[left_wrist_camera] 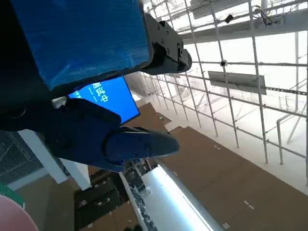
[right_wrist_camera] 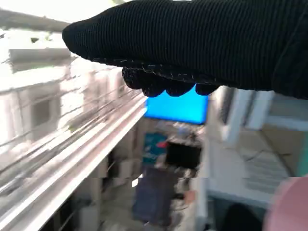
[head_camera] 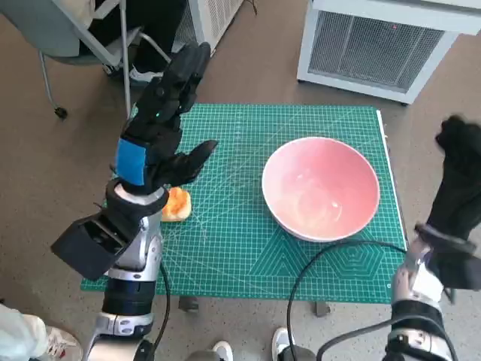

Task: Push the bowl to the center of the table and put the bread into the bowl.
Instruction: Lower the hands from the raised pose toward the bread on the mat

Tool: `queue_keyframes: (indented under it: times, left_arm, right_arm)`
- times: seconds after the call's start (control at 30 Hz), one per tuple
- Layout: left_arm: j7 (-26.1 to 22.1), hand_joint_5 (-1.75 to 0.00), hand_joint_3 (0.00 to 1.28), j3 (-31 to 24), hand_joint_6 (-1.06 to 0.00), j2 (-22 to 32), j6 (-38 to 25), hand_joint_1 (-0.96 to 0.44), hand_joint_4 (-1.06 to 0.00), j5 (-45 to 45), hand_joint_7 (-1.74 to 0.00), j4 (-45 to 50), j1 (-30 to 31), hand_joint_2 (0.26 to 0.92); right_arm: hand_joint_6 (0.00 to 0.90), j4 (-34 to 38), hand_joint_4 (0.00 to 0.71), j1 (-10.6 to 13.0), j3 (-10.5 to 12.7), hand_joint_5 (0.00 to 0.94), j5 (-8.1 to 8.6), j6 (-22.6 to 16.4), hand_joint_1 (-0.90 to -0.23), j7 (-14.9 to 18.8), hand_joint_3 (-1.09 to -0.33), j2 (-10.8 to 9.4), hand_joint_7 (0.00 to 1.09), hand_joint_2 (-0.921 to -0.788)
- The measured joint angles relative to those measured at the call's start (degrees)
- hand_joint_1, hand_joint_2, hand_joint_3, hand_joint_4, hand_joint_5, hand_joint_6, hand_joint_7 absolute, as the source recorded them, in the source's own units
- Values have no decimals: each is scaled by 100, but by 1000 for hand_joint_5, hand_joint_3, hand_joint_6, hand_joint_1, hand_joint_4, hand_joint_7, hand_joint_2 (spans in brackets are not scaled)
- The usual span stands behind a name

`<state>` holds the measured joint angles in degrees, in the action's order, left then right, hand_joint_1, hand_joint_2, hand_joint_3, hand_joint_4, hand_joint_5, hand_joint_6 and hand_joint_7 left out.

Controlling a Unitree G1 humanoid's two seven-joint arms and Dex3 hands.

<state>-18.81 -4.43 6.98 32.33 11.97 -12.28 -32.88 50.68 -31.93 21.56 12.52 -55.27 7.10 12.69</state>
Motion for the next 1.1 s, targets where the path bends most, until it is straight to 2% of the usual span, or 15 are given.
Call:
queue_keyframes:
  times: [0.23,0.3,0.4,0.67,0.87,1.1]
  left_arm:
    - [-12,0,268,-20,-371,2,-102,-455,-211,24,-9,28,58,921]
    - [-15,-1,268,-24,-371,2,-122,-456,-211,24,-9,49,61,921]
    - [-27,-1,268,-26,-371,3,-151,-457,-212,25,-9,107,63,921]
    - [-45,-9,269,-43,-387,23,-210,-458,-230,28,-16,197,67,921]
    - [-44,-9,269,-65,-396,52,-245,-458,-236,28,-20,229,102,921]
    - [-43,-7,268,-82,-402,76,-295,-465,-236,28,-22,279,150,921]
  right_arm:
    - [-1,657,179,40,-2,4,-35,8,-497,-102,-950,-137,418,-921]
    - [-1,827,182,32,-1,7,-26,59,-493,-101,-949,-205,427,-921]
    - [-1,1090,204,-10,20,19,61,214,-508,-70,-903,-293,496,-921]
    - [-1,1713,180,-337,202,5,364,841,-475,290,-874,-407,481,-921]
    - [10,2003,176,-627,275,2,366,1215,-447,340,-887,-449,471,-921]
    - [38,2179,193,-939,311,8,348,1513,-482,313,-846,-583,491,-921]
